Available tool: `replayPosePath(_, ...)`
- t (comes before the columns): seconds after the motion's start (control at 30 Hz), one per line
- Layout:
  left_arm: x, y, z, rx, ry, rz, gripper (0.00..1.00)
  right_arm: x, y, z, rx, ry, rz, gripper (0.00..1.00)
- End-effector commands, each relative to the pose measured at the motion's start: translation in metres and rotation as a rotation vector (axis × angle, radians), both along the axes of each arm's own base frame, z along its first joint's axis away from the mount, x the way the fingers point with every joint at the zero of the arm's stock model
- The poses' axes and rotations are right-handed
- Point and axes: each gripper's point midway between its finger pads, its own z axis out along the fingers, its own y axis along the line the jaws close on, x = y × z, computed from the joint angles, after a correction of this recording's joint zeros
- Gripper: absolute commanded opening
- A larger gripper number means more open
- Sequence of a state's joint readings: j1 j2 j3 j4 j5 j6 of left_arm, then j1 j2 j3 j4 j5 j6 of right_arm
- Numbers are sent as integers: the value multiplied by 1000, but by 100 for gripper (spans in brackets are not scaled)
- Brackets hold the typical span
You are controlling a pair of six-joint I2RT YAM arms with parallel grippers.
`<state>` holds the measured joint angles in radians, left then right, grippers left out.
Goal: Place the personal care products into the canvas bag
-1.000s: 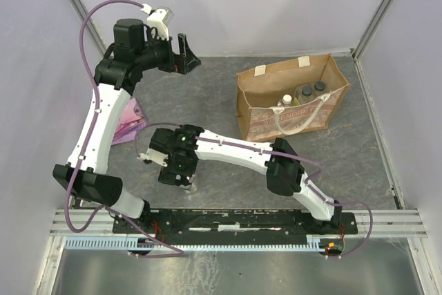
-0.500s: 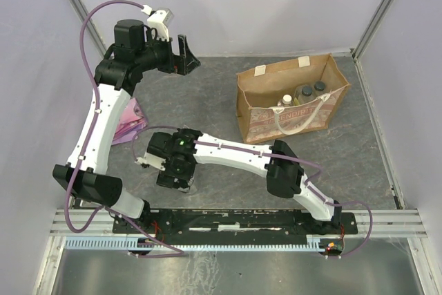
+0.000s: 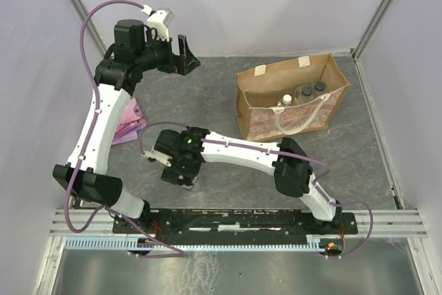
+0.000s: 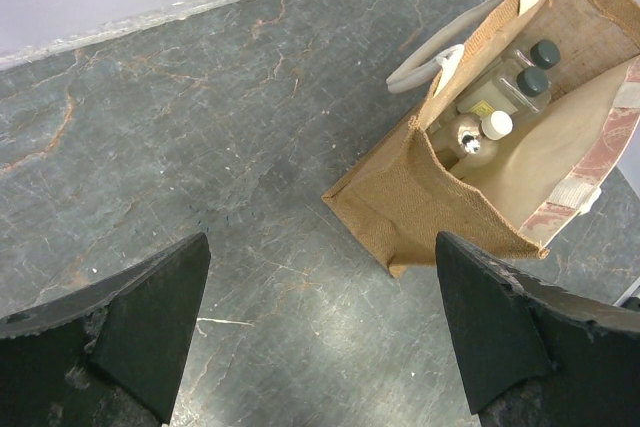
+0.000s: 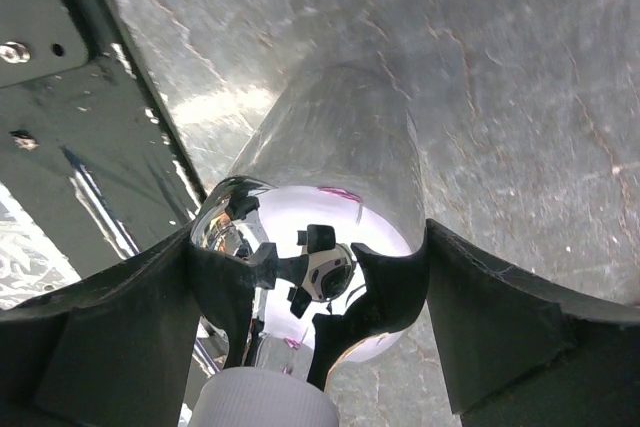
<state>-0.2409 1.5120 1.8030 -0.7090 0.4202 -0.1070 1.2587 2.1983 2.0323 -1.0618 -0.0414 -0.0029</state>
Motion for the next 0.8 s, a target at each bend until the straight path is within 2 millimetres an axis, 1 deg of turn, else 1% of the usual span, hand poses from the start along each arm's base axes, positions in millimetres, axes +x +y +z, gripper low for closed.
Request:
replayPosePath(0.0,4,2,18,17,-85,-13,100,40,-28,30,26,-81,-146,0)
replayPosePath(0.07,7,0,18,13,-87,-17,100,47,-35,43,46,-97,-179,0)
replayPosePath(0.13,9,-2,16,8,-83,-28,100,54,-43,62,74,-113,-217,0)
replayPosePath(0.23,13,-7,8,5,-81,-53,100,66,-58,89,121,-122,-298,0)
replayPosePath(0.3,16,-11,1,2,-82,-71,100,75,-72,109,159,-114,-359,0)
replayPosePath(0.33,17,-12,-3,-2,-79,-82,100,82,-81,118,175,-111,-396,0)
replayPosePath(0.47,21,-24,-15,-27,-76,-141,100,94,-118,155,209,-107,-490,0)
replayPosePath(0.67,30,-41,-34,-75,-48,-224,99,99,-169,213,258,-146,-609,0)
replayPosePath(0.77,33,-57,-42,-142,-21,-299,100,101,-197,242,300,-193,-690,0)
